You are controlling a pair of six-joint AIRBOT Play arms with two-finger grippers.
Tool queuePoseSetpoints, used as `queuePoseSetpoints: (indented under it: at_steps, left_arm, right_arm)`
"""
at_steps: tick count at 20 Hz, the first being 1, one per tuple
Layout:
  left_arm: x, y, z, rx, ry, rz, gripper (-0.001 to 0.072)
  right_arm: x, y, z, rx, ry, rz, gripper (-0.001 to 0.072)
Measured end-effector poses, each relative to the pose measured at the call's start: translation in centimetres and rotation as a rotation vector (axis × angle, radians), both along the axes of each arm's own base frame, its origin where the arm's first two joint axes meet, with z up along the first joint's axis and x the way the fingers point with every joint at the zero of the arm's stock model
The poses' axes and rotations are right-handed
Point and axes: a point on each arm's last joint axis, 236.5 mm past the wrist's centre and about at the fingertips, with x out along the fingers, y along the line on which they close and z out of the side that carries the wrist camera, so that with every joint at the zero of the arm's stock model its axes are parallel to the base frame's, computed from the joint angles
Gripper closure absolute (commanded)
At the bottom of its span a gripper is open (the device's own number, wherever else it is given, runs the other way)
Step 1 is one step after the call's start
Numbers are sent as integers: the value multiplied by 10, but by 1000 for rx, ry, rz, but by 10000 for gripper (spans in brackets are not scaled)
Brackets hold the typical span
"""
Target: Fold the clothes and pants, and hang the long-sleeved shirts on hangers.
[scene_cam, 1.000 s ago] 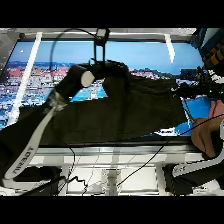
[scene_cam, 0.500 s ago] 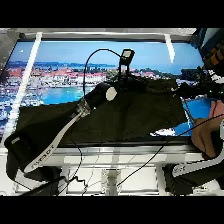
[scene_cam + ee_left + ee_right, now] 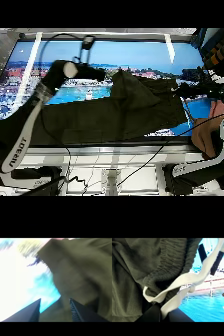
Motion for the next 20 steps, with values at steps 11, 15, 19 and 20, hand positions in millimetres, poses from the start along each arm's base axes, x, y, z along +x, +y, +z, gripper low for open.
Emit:
queuePoseSetpoints:
  at_steps: [11,15,19,20]
  left_arm:
    - [-52,-56,-110,-346,426,-1,128]
    - [-41,-75,-132,-411,437,74,128]
    - [-27,-74,-142,-427,410,133,128]
    - [-25,-74,-144,-426,406,139,128]
  right_arm:
    - [-1,1,0,2,2,1,678]
    - [0,0,0,2,1,1,678]
    - [0,0,0,2,1,1,678]
    - [0,0,0,2,1,1,678]
